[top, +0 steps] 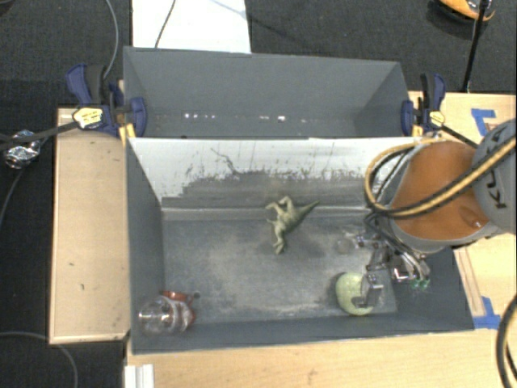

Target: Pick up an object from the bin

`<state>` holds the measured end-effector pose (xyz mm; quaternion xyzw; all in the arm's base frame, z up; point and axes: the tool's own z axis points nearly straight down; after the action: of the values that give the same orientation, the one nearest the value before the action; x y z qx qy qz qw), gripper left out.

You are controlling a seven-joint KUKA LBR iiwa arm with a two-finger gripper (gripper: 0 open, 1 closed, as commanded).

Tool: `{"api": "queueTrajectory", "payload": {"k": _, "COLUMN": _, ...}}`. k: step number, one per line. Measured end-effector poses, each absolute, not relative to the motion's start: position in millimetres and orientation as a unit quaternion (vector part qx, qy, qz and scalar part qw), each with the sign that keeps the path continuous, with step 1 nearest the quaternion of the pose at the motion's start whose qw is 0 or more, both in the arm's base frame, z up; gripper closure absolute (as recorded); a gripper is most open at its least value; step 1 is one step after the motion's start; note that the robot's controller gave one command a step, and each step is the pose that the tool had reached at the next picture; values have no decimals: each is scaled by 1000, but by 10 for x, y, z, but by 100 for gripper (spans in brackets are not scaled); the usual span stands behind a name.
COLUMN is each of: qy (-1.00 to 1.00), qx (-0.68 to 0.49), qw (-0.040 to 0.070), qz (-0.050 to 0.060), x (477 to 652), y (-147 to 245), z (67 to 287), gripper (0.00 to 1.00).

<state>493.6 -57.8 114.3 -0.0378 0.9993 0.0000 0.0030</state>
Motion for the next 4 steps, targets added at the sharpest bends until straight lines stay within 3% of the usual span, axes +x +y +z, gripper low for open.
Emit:
{"api": "queueTrajectory", "payload": {"k": 1, "qy": 976, "qx": -216, "qw": 5, "qz": -1, "x": 4848, "y": -674, "z": 736, "gripper": 100}}
{"api": "queueTrajectory", "payload": {"k": 4, "qy": 976, "qx": -219, "qw": 5, "qz": -1, "x": 4849, "y": -673, "z": 736, "gripper": 100}}
